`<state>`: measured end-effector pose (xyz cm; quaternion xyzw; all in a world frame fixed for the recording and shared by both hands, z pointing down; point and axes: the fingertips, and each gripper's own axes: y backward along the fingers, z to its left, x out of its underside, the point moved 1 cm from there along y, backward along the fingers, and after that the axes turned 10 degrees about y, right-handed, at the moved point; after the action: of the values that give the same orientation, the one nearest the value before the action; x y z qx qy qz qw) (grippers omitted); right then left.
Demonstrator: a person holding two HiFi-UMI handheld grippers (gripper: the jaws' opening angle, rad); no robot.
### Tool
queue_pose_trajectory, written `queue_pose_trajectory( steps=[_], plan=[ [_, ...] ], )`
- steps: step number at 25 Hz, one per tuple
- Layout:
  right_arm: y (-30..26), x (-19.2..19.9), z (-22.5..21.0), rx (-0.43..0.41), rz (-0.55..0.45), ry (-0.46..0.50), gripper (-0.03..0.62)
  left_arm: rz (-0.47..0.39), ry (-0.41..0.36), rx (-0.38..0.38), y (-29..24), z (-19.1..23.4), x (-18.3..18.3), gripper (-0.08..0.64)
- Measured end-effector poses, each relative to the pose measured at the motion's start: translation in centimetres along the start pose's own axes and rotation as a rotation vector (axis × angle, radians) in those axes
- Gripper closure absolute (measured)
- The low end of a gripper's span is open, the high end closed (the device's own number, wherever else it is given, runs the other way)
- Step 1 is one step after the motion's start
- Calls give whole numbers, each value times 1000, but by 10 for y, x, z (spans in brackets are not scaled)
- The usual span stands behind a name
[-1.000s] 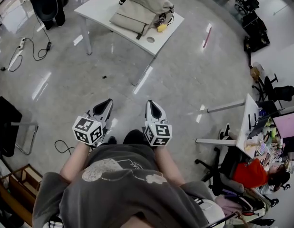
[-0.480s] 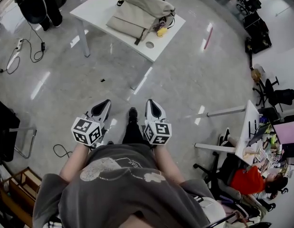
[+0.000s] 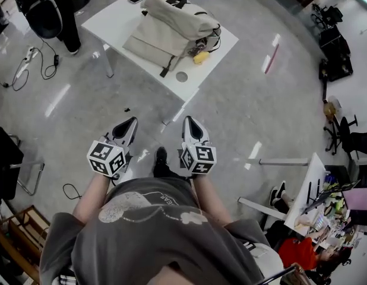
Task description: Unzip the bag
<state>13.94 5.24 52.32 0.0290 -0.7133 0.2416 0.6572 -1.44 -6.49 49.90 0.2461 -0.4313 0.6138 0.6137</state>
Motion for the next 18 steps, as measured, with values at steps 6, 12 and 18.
queue_pose_trajectory(
  steps=[6,12,18],
  plan=[
    [-57,-8,-51,-86,9,9,592,-47,14,-34,-74,3,-16,552],
    [-105,-18,-78,-192,9,18,592,-29,-16,-82,-138,7,-21,485],
    [-136,-49,-82,-250,8,18,592,46,-87,-86,-183,5,-44,436]
  ],
)
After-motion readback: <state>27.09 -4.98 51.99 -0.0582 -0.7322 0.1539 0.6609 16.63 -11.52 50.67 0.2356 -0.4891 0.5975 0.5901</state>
